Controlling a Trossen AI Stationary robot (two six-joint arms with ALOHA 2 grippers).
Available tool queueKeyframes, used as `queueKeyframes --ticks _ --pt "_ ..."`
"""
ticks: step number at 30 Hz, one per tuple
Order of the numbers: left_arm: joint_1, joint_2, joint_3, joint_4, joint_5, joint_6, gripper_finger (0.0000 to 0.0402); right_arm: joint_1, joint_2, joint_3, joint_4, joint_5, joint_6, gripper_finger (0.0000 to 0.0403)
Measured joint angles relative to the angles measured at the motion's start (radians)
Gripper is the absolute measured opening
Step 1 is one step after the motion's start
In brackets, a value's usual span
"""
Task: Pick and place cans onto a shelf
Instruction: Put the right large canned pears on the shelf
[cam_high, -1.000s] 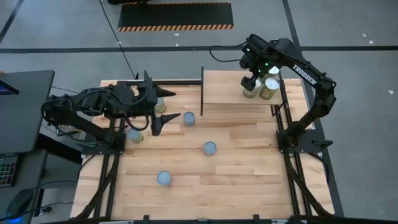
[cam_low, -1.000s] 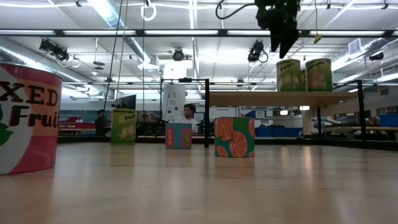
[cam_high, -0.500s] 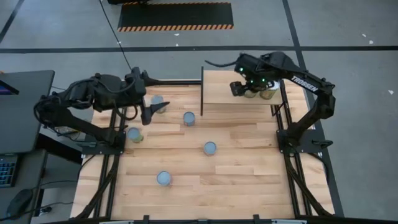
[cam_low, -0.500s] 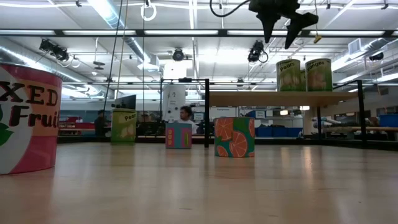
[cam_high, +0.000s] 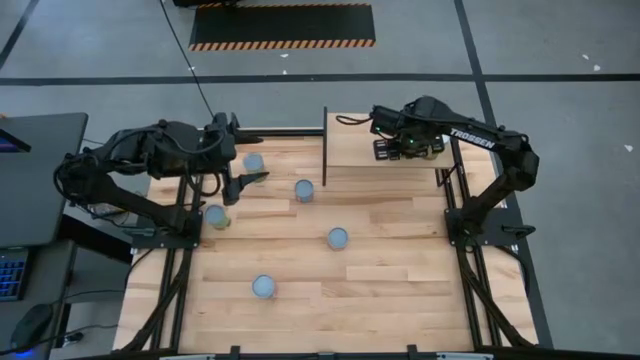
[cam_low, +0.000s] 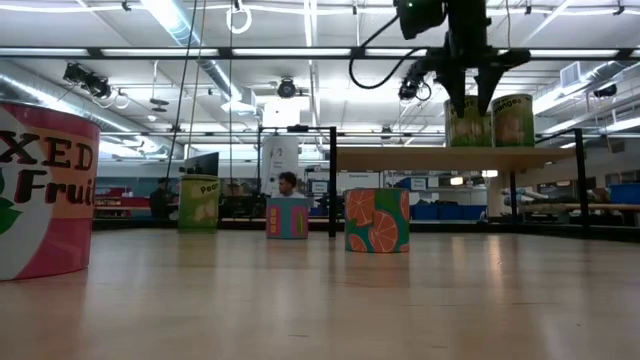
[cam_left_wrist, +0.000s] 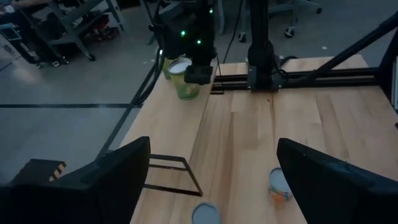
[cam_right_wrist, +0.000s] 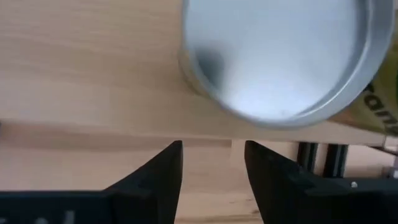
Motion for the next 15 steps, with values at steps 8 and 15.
queueKeyframes --ticks 8,15 --pt "0.0 0.0 0.0 0.003 0.0 -0.009 0.0357 -0.071 0.0 -0.002 0.043 0.064 -0.013 0.0179" --pt "0.0 0.0 0.0 0.019 0.0 -0.039 0.0357 -0.129 0.0 -0.002 0.09 0.103 0.02 0.0179"
